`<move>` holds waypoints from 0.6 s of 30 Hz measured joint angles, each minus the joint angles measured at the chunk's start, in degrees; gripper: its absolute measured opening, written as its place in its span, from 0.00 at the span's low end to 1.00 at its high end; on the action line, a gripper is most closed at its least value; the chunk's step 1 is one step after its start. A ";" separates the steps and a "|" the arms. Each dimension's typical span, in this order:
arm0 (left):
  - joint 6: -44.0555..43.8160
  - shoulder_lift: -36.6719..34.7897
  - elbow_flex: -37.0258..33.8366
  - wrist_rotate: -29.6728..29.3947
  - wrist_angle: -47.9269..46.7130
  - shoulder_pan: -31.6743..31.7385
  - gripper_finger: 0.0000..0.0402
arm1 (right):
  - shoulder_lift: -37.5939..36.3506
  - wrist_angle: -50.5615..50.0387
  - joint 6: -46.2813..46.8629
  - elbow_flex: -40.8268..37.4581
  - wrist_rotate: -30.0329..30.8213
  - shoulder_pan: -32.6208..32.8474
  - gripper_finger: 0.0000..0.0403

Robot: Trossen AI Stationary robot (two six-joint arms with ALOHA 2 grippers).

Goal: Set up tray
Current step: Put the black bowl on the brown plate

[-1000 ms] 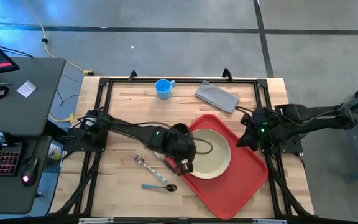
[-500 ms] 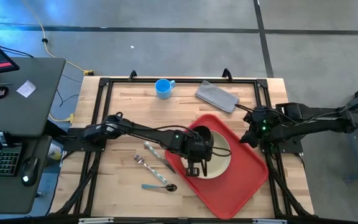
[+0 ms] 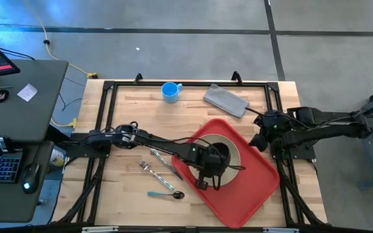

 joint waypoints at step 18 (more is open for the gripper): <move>0.75 -0.01 0.75 1.72 -2.97 -0.02 0.26 | 0.00 0.31 2.62 0.00 0.00 0.02 0.34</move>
